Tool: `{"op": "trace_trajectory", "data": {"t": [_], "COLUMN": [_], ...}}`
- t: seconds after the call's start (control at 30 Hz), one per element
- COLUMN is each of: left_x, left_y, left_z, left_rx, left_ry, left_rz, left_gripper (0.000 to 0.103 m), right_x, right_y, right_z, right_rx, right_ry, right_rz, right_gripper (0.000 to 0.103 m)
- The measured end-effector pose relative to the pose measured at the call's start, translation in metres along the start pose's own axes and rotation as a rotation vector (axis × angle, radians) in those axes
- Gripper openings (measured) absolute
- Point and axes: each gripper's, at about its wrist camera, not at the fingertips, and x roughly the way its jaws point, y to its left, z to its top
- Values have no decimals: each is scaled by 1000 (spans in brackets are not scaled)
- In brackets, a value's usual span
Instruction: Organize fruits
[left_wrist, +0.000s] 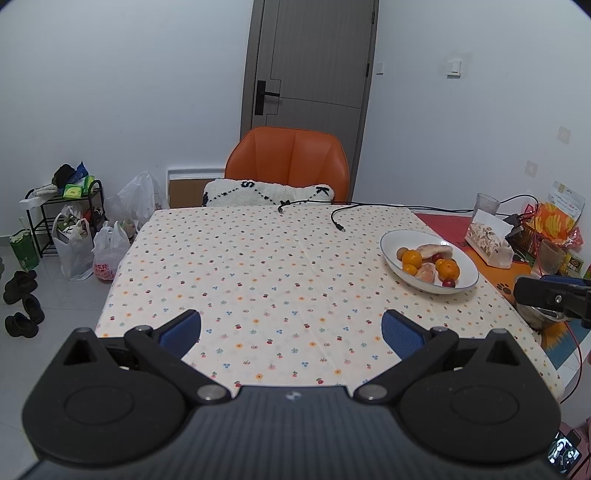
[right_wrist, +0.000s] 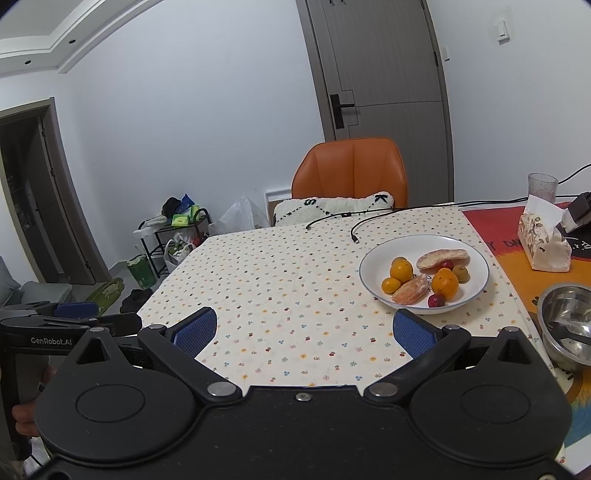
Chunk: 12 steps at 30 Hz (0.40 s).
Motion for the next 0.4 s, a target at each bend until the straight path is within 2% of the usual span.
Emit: {"op": "trace_trajectory", "data": {"t": [0.4], "left_x": [2], "left_y": [-4], "left_z": [-1], "left_rx": [10], "left_ry": [10], "left_rz": [-13], "left_gripper": [103], "right_x": [1], "right_y": [0], "right_z": [-1], "right_rx": [-3], "right_ry": [5], "right_rz": [0], "right_gripper": [103]}}
